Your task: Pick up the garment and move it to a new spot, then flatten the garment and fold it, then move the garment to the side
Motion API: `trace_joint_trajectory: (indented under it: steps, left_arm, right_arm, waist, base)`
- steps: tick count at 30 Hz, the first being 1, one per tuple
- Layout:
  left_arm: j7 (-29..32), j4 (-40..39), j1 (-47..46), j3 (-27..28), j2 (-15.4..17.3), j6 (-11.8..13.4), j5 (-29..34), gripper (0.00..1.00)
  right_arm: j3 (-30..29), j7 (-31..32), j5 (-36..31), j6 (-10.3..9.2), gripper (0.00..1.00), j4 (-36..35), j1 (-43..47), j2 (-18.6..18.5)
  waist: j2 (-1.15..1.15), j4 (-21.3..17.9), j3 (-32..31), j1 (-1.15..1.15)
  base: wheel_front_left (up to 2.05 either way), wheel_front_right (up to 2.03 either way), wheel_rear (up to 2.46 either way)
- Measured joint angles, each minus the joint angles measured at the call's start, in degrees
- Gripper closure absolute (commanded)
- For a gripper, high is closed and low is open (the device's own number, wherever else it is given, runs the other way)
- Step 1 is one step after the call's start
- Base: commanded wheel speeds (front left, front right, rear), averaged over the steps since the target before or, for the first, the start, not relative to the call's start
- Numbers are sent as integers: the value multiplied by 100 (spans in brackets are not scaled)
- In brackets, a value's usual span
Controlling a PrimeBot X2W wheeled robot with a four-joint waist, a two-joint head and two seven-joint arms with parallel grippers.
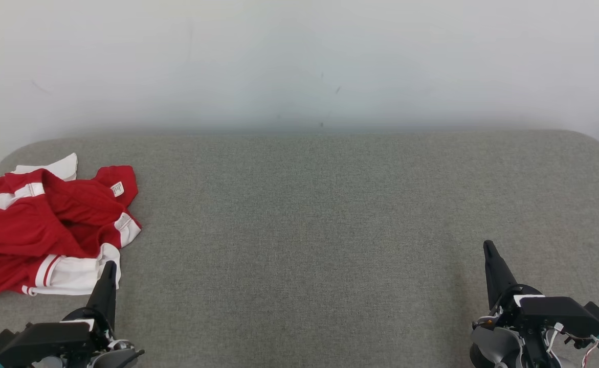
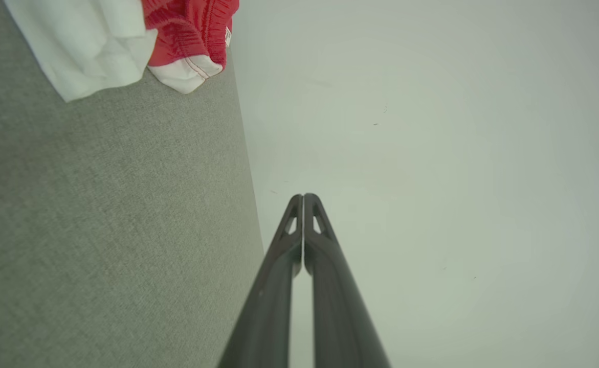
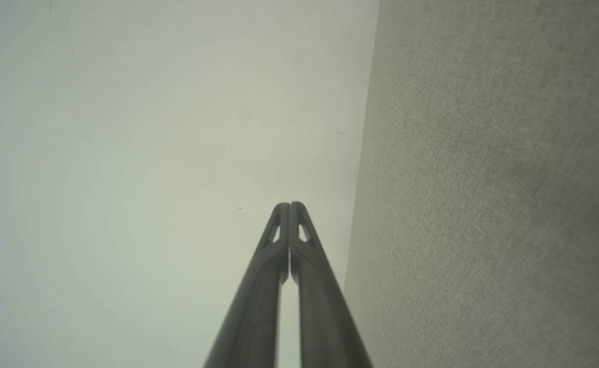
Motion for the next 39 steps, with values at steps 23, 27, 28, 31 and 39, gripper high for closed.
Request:
trace_joint_trajectory:
  steps: [23,27,28,31,39]
  left_arm:
    - [-409,78,428,-240,-79,1,210,0]
    - [-532,69,487,-299,-78,1,463,0]
    - [-565,68,487,-312,-78,1,542,0]
    - [-660,60,488,-348,-77,1,772,0]
    - [-877,15,567,-525,-73,19,1655,0]
  right_arm:
    - [289,-255,-98,-31,0,162,370,20]
    - [388,-347,-339,-31,0,149,370,11]
    - [393,-370,-413,-31,0,151,370,10]
    - [397,-427,-705,-31,0,151,370,9]
    - [479,-579,-1497,-31,0,132,369,12]
  waist:
    - [0,-4,-16,0]
    - [0,-1,-22,0]
    - [0,0,-23,0]
    - [0,4,-27,0]
    - [0,22,-35,0]
  base:
    - [0,0,0]
    - [0,0,0]
    - [0,0,0]
    - [0,0,0]
    - [0,0,0]
